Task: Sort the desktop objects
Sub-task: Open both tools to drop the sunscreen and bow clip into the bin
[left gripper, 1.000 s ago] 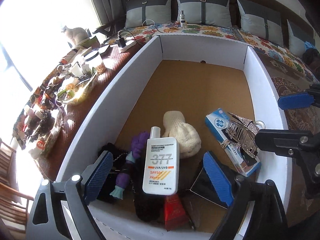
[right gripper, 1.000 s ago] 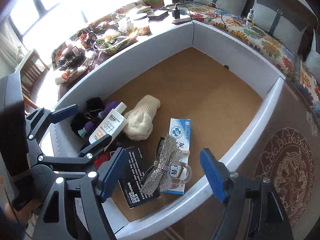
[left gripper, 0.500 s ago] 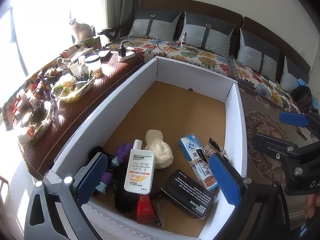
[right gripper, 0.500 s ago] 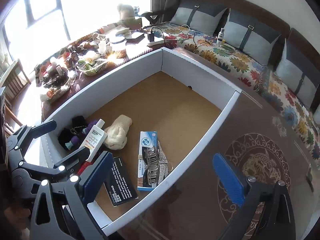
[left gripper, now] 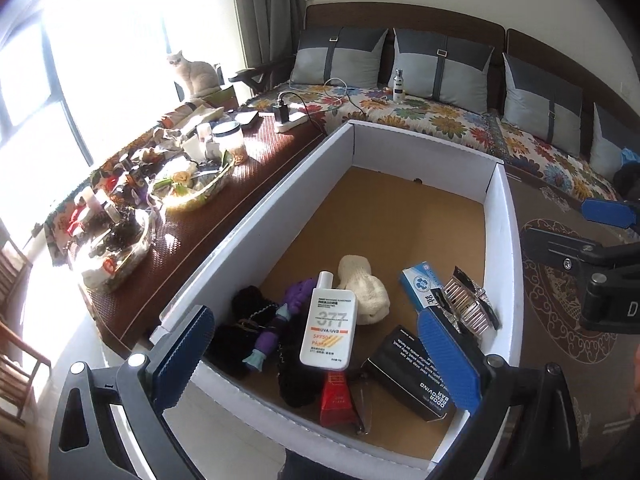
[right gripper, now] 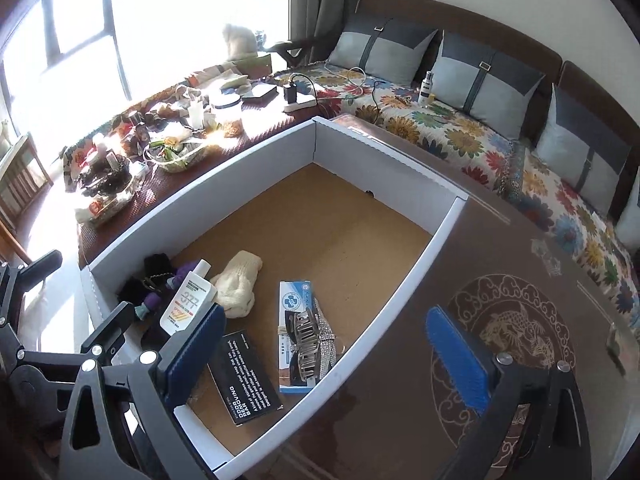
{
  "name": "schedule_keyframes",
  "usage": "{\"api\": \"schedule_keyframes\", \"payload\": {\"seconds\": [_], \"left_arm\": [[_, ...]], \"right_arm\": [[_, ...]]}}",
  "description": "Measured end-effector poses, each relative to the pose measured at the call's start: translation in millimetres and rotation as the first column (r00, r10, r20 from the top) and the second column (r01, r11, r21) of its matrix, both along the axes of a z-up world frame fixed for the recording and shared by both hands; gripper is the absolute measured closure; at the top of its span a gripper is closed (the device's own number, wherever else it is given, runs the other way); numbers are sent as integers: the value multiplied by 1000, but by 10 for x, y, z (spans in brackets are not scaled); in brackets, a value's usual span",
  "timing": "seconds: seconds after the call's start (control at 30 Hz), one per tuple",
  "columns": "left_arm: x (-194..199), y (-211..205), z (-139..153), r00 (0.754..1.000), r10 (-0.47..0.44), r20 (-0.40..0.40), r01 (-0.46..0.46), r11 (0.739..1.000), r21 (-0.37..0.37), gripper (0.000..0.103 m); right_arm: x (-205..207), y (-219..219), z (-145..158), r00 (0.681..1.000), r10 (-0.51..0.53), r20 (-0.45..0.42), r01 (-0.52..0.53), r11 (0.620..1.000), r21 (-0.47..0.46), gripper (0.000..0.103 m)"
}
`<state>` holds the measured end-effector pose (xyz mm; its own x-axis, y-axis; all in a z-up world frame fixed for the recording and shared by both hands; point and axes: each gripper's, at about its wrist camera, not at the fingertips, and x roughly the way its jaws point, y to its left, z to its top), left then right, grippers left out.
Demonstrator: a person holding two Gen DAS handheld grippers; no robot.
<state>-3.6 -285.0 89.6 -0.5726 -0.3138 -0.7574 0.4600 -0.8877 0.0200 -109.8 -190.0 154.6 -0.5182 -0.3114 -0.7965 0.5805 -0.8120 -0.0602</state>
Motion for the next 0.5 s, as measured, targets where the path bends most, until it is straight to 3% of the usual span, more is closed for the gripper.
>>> {"api": "schedule_keyframes", "payload": {"seconds": [0.1,0.23,0.4,0.5], "left_arm": [[81,-84,-15,999,26,-42,-22,996,91,0],[149,-102,51,995,56,-84,-51,997,52,0],[141,-111,20,997,42,-72,-36,995,93,0],[179,-58,12,995,57,-80,-52,997,63,0]], "right_arm": [[9,5,-15,1000,2,4,-2,1000,2,2],[9,9,-46,1000,5,6,-5,1000,10,2],[-6,8,-95,1000,2,22,-2,1000,2,2],[-3,0,-106,1000,2,29,-2,1000,-4,2]]}}
